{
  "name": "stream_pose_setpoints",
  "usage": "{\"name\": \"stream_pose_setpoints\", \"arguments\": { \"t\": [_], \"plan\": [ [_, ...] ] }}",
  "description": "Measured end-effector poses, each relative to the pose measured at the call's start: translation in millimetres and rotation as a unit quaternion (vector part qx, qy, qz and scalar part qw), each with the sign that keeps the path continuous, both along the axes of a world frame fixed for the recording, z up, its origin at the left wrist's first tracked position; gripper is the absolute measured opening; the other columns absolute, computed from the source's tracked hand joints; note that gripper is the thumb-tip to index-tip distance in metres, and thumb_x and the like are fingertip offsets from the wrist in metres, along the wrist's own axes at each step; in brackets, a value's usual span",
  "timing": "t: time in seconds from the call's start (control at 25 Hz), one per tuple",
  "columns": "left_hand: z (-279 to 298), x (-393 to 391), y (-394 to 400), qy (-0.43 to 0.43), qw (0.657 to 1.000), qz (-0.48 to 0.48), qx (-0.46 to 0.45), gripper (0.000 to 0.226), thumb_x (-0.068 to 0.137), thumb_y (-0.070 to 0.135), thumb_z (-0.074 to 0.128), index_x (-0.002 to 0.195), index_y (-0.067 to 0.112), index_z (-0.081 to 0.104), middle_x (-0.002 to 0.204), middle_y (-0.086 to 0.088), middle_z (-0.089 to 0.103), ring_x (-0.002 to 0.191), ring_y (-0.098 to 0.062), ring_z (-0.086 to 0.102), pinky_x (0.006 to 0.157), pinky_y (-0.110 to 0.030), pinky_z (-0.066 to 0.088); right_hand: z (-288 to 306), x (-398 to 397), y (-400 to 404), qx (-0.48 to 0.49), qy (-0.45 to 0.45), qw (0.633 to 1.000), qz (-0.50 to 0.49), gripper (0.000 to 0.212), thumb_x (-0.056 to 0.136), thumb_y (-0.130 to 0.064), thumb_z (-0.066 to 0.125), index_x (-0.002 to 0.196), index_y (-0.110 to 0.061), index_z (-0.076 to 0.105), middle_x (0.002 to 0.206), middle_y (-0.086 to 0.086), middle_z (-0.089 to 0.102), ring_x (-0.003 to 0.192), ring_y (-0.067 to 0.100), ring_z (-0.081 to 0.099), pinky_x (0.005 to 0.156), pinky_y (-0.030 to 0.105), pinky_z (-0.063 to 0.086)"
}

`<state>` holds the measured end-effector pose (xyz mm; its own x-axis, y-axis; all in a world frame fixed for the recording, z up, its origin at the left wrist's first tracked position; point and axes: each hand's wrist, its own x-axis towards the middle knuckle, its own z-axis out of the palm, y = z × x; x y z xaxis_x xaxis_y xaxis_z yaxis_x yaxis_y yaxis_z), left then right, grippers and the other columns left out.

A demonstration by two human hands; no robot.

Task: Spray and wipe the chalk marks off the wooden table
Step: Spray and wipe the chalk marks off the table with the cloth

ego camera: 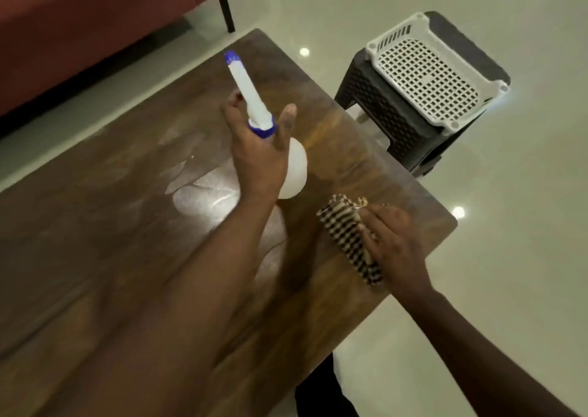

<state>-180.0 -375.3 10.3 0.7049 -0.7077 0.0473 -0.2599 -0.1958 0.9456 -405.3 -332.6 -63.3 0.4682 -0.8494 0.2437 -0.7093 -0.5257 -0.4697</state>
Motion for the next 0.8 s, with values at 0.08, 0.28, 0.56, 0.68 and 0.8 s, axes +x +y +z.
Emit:
{"name": "stream_pose_setpoints", "arguments": {
  "t": [0.08,0.28,0.56,0.68,0.8],
  "plan": [
    [-19.4,-24.1,-29.8,-0.02,0.999,-0.002,-0.043,0.074,0.086,0.028,0.076,0.14,0.002,0.033,0.141,-0.015,0.049,0.11,-0.007,0.057,0.081,0.001,0.042,-15.1,-9.4,-14.1,-0.016,0.054,0.998,-0.015,0.041,0.102,-0.03,0.028,0.122,-0.007,0.055,0.118,0.015,0.063,0.111,0.029,0.052,0.1,0.035,0.031],
    [-42.9,-58.7,-69.3,-0.029,0.996,0.003,-0.085,0.08,0.081,0.019,0.08,0.138,-0.008,0.031,0.145,-0.026,0.042,0.122,-0.013,0.043,0.091,0.002,0.036,-47.9,3.1,-15.6,-0.068,0.156,0.985,-0.019,0.041,0.103,-0.038,0.021,0.125,-0.016,0.048,0.127,0.01,0.06,0.121,0.03,0.04,0.099,0.043,0.027],
    [-51.8,-64.4,-58.1,-0.055,0.997,-0.026,-0.051,0.094,0.081,0.021,0.081,0.15,-0.004,0.021,0.155,-0.021,0.035,0.127,-0.009,0.044,0.104,-0.032,0.046,-57.9,-2.8,-18.5,-0.003,0.209,0.978,-0.014,0.048,0.094,-0.052,0.038,0.129,-0.022,0.052,0.14,0.006,0.05,0.136,0.027,0.036,0.108,0.051,0.025],
    [-52.8,-51.5,-18.6,-0.033,0.995,-0.091,0.017,0.11,0.077,0.031,0.082,0.158,0.015,0.009,0.16,-0.012,0.031,0.137,-0.014,0.041,0.109,-0.041,0.044,-44.8,-6.2,-17.3,0.036,0.196,0.979,-0.033,0.059,0.094,-0.061,0.025,0.134,-0.023,0.044,0.144,0.007,0.044,0.138,0.026,0.028,0.109,0.053,0.022],
    [-56.3,-18.6,55.7,0.0,0.992,-0.1,0.08,0.085,0.084,0.023,0.076,0.154,0.026,0.027,0.153,-0.004,0.041,0.135,-0.011,0.042,0.104,-0.022,0.04,-12.8,20.3,14.6,0.044,0.132,0.989,-0.046,0.061,0.092,-0.062,0.028,0.137,-0.023,0.039,0.148,0.008,0.034,0.139,0.026,0.025,0.109,0.054,0.019]
  ]
}}
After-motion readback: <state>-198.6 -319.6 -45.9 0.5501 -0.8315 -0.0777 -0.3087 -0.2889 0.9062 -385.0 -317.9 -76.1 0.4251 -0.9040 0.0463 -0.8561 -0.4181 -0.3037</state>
